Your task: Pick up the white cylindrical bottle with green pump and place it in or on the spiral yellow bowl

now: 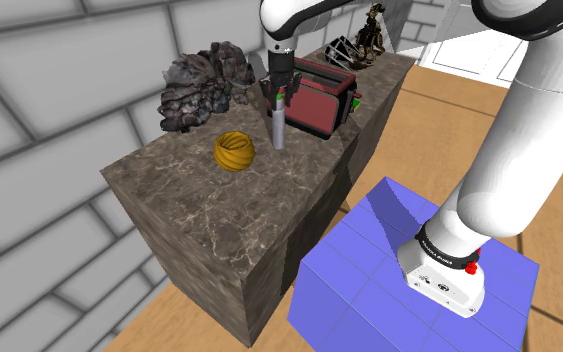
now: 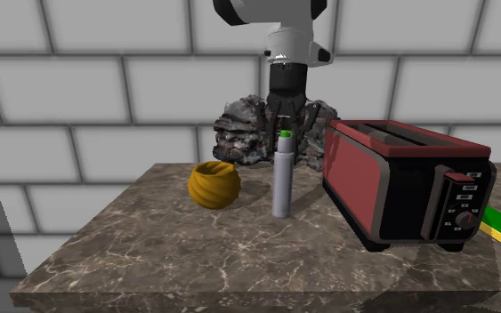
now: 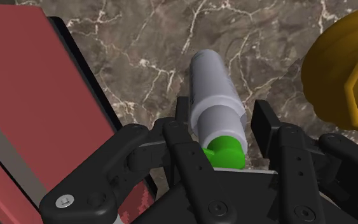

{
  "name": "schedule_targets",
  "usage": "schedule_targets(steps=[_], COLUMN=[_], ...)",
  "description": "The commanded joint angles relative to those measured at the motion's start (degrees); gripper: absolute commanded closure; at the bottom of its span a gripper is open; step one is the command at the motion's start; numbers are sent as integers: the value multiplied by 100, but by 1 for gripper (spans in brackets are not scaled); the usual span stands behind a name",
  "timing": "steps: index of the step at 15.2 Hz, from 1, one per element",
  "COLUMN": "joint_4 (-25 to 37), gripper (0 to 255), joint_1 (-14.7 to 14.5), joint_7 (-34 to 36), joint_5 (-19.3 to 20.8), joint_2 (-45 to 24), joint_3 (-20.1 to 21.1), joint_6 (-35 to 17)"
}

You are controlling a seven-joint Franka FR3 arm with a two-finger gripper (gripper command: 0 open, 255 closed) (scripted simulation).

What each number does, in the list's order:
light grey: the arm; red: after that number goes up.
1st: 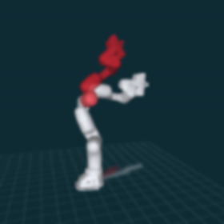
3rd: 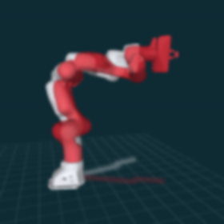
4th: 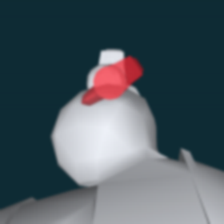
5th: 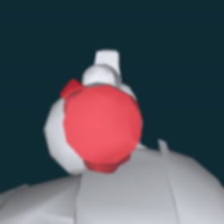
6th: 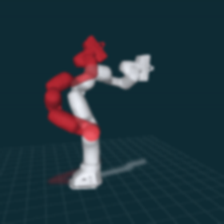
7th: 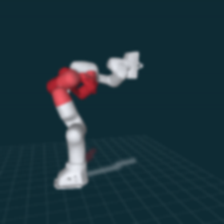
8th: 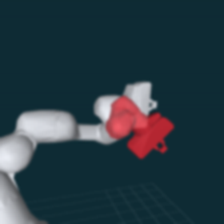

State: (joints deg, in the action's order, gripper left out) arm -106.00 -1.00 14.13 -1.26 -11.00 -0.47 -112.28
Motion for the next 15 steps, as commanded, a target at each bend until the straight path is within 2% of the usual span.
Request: schedule_targets(steps=[1, 15], joint_4=[77, 902], gripper=[255, 255], joint_1=[-1, 0], joint_7=[6, 25], joint_5=[1, 9], joint_2=[43, 242], joint_3=[1, -1], joint_6=[120, 1143])
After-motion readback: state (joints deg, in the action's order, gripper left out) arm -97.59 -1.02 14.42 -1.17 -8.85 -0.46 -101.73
